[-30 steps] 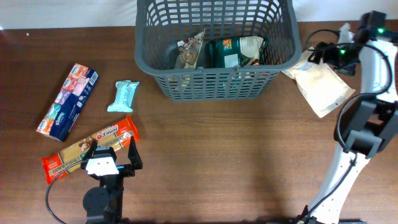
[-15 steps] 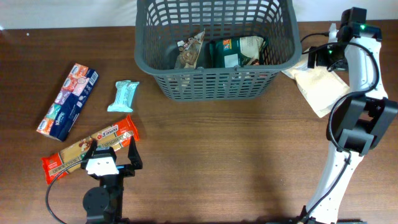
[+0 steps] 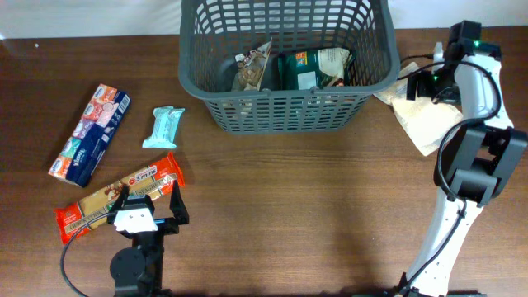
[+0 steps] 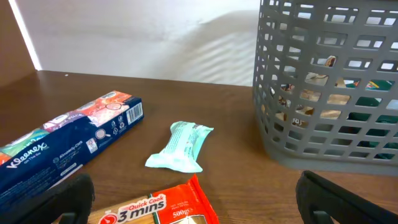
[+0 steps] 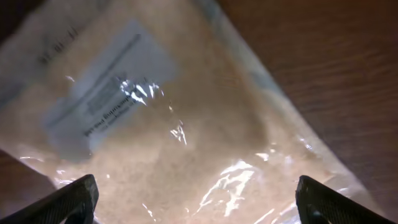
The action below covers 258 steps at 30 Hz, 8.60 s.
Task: Pack container
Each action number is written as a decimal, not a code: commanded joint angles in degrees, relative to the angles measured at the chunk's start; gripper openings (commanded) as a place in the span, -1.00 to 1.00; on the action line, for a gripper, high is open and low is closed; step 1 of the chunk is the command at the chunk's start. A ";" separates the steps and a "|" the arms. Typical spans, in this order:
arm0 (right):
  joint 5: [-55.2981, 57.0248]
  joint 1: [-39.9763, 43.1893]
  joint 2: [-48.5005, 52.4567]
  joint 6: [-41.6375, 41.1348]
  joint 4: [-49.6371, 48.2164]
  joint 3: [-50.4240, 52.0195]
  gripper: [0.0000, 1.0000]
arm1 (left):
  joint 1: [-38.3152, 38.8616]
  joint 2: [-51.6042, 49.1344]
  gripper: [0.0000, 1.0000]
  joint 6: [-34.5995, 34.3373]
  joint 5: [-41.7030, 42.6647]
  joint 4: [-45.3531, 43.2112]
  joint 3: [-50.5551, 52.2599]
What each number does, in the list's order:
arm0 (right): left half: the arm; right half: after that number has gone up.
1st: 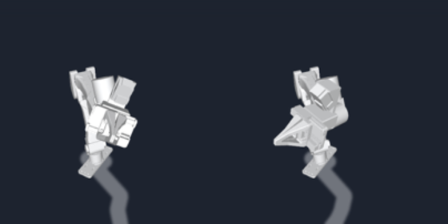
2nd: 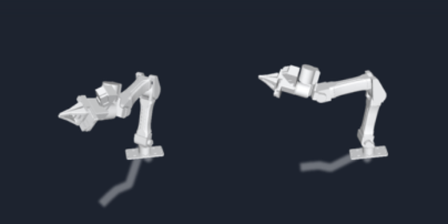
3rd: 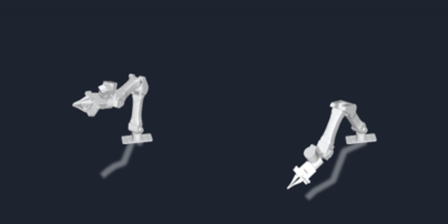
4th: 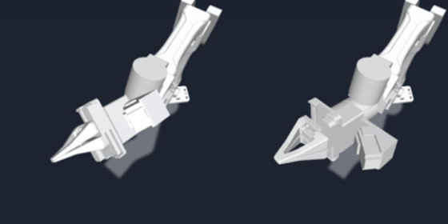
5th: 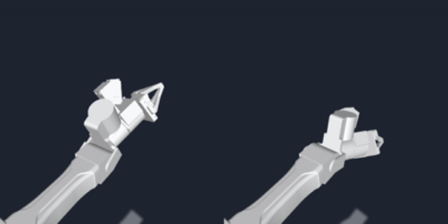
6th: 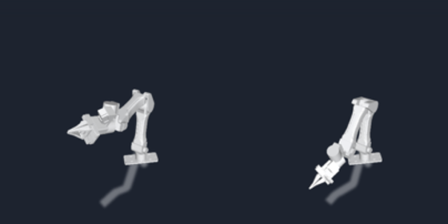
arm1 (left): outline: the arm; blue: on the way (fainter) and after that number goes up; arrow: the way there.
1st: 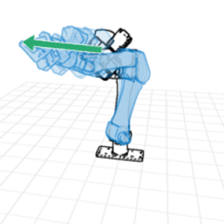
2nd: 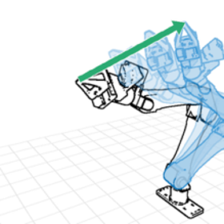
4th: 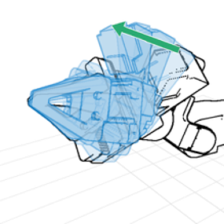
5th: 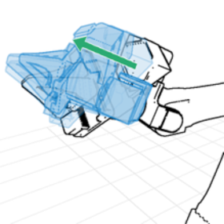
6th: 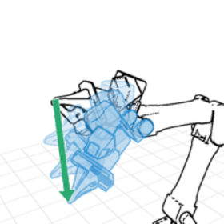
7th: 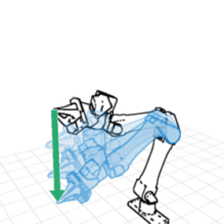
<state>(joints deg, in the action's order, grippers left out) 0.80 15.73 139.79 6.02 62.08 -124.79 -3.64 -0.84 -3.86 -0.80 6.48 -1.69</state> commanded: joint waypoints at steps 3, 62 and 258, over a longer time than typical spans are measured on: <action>-2.14 0.04 0.79 -0.02 -1.33 2.16 0.98 | 0.13 0.55 0.99 0.92 0.59 0.00 0.31; -3.54 0.04 1.38 -0.85 -6.29 10.58 0.98 | 0.13 0.55 0.98 0.92 0.59 0.02 0.31; 0.79 -25.44 -12.37 0.52 5.66 -34.03 0.98 | 0.13 0.55 0.99 0.92 0.59 0.02 0.31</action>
<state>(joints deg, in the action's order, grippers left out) -4.82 -12.19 128.95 6.59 65.98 -152.40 -3.64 -0.84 -3.86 -0.80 6.48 -1.69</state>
